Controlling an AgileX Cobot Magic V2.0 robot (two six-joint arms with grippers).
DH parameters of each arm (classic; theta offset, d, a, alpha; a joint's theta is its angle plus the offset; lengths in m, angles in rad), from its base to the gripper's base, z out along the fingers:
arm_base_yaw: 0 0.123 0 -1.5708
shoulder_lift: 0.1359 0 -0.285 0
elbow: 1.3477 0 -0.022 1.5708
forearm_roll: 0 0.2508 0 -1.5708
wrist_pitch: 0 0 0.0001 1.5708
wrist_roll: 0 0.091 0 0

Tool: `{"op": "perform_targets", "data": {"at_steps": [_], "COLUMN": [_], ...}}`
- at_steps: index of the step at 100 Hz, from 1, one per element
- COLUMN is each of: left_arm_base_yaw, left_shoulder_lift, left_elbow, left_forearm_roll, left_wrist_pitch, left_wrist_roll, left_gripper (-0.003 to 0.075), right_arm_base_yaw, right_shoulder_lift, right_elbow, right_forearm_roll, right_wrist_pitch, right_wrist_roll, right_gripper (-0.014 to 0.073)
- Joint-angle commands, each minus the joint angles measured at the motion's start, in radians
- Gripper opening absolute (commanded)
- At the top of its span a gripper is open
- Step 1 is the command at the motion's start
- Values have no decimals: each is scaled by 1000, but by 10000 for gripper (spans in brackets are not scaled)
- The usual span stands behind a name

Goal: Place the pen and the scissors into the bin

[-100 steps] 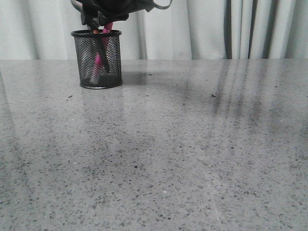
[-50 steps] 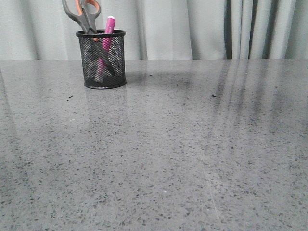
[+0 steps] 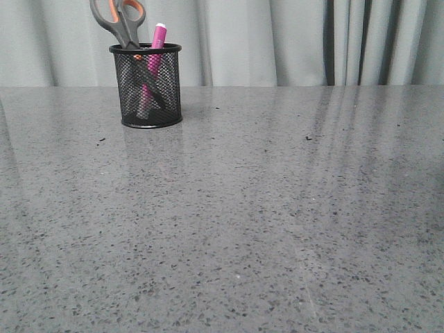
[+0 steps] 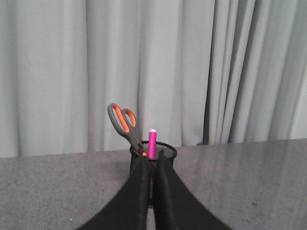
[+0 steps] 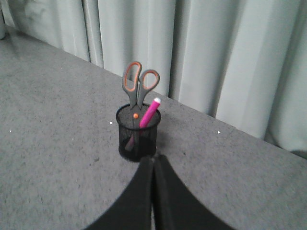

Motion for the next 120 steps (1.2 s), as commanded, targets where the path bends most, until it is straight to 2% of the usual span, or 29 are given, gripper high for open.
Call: {"op": "perform_targets", "data": {"at_steps": [1,20,48,108,113,120], "left_arm_base_yaw": [-8,-8,-8,-8,-7,-5], "left_shoulder_lift": [-24,-31,-31,-31,-31,-31], "left_elbow": [13,24,24,27,27,29], "left_forearm_roll": [-17,-53,-67,-70,-15,223], "left_wrist_pitch": [27,86,85,88,85,47], "left_wrist_roll": [-10,-10,-10,-10,-10,-22], "left_gripper": [-19,-19,-19,-19,-19,-19], "right_arm_base_yaw": [1,-1,-1,-1,-1,-1], "right_shoulder_lift": [-209,-548,-836,-787,-787,-787], "right_elbow": [167,388,481,483,483,483], "right_forearm_roll": [-29,-33,-85,-93,-93,-93], "right_wrist_pitch": [-100,2,21,34,34,34], "right_wrist_roll": [-13,-13,-13,-13,-13,-13], "right_gripper": [-69,-69,-69,-69,-70,-69]}}
